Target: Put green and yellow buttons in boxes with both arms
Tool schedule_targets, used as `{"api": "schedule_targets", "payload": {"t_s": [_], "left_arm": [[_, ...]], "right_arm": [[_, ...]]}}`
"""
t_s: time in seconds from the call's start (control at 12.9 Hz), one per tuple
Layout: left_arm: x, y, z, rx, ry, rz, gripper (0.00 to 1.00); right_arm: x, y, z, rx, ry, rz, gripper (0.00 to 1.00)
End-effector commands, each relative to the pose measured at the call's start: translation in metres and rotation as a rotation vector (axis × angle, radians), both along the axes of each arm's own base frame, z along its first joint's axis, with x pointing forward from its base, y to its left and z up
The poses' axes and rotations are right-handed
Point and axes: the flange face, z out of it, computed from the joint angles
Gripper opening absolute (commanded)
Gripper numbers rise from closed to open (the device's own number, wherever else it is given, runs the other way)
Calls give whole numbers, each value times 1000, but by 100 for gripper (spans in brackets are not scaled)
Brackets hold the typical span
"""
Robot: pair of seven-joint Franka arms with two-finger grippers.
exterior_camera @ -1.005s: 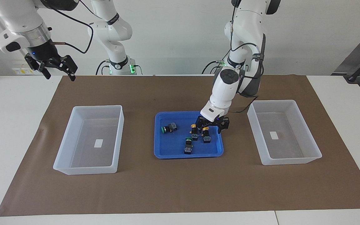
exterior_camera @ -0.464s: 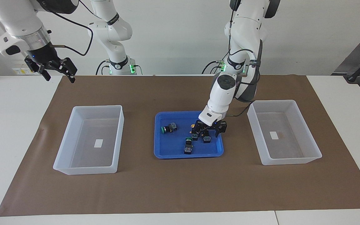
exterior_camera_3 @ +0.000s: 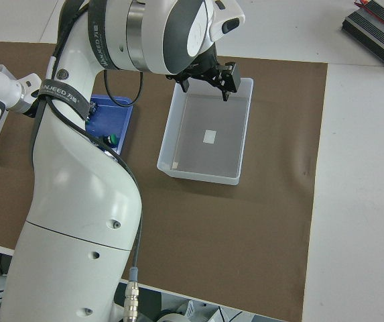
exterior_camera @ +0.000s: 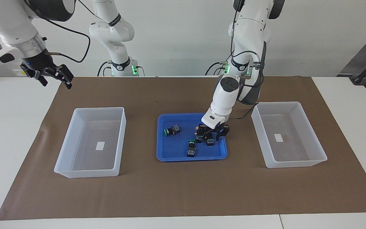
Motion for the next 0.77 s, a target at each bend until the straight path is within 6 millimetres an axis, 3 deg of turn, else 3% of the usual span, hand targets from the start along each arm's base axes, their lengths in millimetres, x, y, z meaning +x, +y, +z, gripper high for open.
{"api": "schedule_targets", "payload": {"t_s": [0.0,0.15,0.39,0.54,0.7], "left_arm": [[-5,2,18,8,7,16,0],[-5,19,53,14,17,35,0],[1,64,100,13,16,95,0],[9,102,120,17,21,148,0],[17,134,127,46,14,183,0]], "right_arm": [[-2,1,6,-51,9,-4,100],[-6,6,4,-50,10,-66,100],[-8,54,-6,-56,-18,-285,100],[-11,82,-31,-26,-78,-382,100],[-8,123,-60,-24,-77,-493,100]]}}
